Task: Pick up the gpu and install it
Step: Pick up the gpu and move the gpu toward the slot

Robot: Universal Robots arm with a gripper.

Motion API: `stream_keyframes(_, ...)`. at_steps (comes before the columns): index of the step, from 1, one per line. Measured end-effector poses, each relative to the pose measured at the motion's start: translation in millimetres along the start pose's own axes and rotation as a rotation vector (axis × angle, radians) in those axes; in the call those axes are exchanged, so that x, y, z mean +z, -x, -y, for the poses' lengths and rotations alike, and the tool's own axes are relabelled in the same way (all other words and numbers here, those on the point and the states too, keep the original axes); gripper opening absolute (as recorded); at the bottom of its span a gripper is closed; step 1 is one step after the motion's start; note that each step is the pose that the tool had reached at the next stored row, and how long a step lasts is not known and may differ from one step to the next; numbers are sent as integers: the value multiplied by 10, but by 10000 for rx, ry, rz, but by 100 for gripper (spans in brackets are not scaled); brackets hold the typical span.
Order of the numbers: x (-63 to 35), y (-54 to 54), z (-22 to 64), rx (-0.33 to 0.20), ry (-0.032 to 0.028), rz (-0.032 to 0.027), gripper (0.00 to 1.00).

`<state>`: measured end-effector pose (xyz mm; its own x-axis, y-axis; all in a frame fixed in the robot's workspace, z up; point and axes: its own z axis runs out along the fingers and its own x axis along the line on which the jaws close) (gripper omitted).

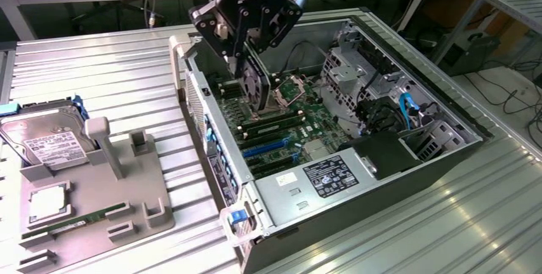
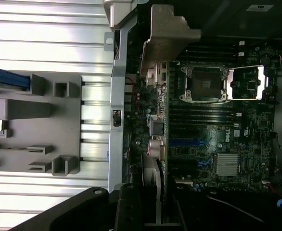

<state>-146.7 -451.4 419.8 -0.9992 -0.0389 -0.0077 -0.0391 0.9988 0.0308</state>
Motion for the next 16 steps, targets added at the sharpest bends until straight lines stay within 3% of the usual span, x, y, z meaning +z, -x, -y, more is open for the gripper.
stream_keyframes(16,4,136,5,0,1,0,28)
